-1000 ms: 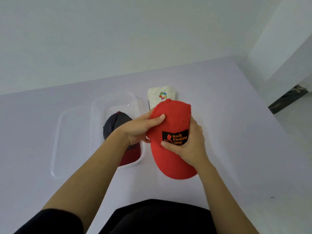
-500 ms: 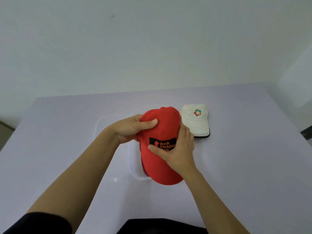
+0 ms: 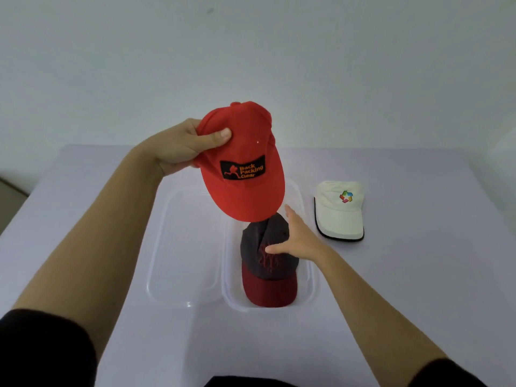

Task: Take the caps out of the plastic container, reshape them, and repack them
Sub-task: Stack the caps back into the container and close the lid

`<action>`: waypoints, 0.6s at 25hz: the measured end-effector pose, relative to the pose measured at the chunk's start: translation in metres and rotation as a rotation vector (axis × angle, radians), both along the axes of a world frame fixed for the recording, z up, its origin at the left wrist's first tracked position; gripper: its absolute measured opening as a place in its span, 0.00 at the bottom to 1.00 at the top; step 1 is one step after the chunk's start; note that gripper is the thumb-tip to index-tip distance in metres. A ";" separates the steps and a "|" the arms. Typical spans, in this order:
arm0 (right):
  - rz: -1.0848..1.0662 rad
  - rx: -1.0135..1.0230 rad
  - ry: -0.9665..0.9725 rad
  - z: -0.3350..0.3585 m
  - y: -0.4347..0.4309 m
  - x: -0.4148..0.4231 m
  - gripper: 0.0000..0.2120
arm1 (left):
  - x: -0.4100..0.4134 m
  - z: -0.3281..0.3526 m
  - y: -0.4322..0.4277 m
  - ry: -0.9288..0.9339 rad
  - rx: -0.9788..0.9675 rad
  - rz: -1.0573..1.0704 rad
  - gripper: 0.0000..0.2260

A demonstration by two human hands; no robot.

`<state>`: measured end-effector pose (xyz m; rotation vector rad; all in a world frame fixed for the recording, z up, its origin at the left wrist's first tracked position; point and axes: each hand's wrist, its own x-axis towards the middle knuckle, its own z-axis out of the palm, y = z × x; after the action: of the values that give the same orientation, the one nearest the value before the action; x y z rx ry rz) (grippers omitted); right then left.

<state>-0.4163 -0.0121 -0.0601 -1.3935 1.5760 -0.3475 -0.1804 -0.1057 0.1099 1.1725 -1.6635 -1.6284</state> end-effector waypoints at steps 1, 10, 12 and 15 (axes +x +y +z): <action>0.027 0.050 0.033 -0.006 -0.010 0.003 0.63 | -0.003 -0.002 -0.004 -0.017 -0.010 -0.006 0.25; 0.174 0.157 0.179 -0.029 -0.026 0.005 0.59 | -0.023 -0.033 -0.025 -0.022 -0.061 0.030 0.07; 0.197 0.062 0.212 -0.024 -0.013 0.004 0.55 | -0.024 -0.039 -0.029 -0.004 -0.072 0.053 0.07; 0.255 -0.122 0.364 -0.014 0.010 0.006 0.55 | -0.029 -0.049 -0.034 0.026 -0.071 0.094 0.08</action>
<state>-0.4107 -0.0022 -0.0744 -1.8075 1.6584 -0.0360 -0.2090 -0.1395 0.0605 1.1718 -1.6114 -1.5092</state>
